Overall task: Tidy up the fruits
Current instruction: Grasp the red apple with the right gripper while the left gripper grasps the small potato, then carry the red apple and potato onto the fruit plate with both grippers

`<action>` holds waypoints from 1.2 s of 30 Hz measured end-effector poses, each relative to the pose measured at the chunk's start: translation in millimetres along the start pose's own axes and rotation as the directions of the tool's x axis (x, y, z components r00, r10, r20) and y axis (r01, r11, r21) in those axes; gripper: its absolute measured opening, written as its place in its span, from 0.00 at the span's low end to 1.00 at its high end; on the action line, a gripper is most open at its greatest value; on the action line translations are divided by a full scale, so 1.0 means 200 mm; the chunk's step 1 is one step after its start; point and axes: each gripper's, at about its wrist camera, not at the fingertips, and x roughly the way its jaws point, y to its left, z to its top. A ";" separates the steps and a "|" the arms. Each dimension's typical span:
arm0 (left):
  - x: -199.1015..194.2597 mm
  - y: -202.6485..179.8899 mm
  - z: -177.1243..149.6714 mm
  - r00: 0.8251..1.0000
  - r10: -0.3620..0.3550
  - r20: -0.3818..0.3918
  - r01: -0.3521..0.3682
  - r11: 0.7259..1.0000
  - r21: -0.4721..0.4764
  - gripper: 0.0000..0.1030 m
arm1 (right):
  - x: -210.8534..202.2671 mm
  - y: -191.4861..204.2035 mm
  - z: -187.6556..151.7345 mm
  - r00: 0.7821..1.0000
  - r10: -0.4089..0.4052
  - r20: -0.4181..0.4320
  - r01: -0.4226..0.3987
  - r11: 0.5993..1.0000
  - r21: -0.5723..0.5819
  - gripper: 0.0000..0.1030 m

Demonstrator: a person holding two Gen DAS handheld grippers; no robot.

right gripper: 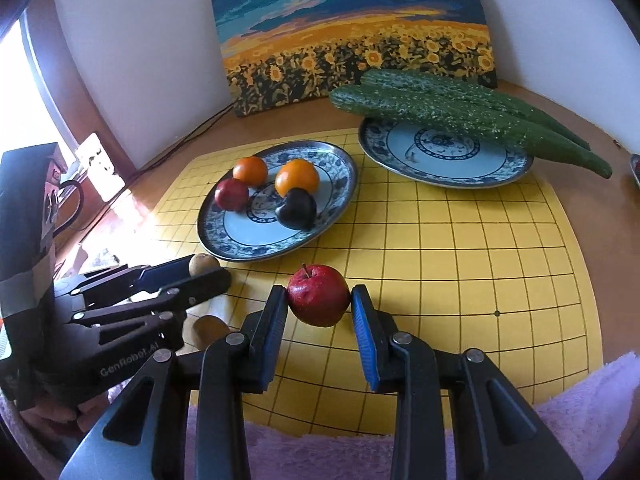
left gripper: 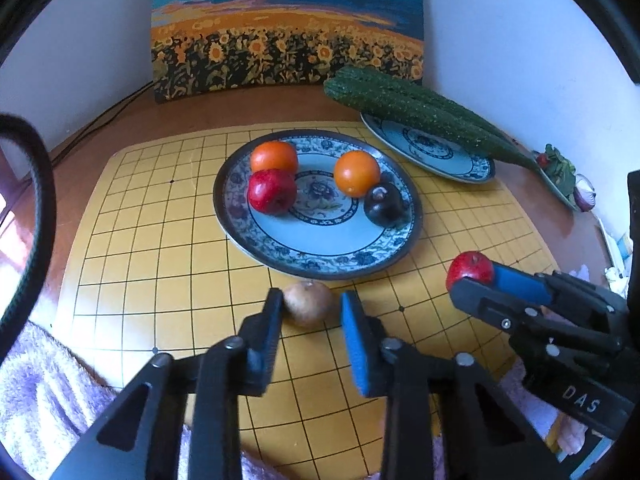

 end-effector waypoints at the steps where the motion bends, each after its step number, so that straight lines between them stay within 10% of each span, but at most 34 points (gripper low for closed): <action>1: 0.00 0.01 0.00 1.000 -0.006 0.000 0.006 1.000 -0.004 0.25 | 0.00 0.00 0.00 1.000 -0.001 -0.001 0.001 1.000 -0.001 0.33; 36: -0.02 0.06 0.18 0.999 -0.017 0.028 0.018 0.999 -0.036 0.25 | 0.08 -0.02 0.27 0.999 -0.029 0.018 0.030 0.996 -0.080 0.33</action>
